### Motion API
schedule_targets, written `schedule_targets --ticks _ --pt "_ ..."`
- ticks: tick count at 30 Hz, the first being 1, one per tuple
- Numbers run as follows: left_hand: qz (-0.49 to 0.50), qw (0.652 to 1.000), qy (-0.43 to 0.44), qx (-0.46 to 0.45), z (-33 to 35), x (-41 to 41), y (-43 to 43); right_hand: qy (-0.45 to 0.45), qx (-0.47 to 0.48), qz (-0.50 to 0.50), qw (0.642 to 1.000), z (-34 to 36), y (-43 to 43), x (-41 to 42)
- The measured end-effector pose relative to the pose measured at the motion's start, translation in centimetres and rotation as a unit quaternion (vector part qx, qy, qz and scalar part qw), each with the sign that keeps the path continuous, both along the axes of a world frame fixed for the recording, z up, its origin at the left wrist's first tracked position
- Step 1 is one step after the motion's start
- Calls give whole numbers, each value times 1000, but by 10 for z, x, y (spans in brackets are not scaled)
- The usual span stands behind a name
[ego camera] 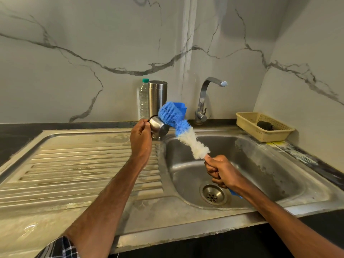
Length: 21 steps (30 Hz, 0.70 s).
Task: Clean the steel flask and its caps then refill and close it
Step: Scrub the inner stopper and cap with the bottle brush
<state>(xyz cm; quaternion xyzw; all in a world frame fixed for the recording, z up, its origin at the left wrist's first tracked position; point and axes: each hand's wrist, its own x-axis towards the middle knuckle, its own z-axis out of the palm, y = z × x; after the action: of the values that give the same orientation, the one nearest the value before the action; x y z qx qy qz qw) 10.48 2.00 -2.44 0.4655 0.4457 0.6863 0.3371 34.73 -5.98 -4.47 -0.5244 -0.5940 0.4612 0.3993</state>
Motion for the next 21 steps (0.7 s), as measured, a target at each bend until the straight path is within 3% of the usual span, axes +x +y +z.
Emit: schedule_targets --ticks 9,21 --pt "68 984 163 27 1 6 -8 -97 60 -24 993 -7 7 5" --pt "101 961 253 44 2 7 -12 -241 171 -48 954 -14 10 8"
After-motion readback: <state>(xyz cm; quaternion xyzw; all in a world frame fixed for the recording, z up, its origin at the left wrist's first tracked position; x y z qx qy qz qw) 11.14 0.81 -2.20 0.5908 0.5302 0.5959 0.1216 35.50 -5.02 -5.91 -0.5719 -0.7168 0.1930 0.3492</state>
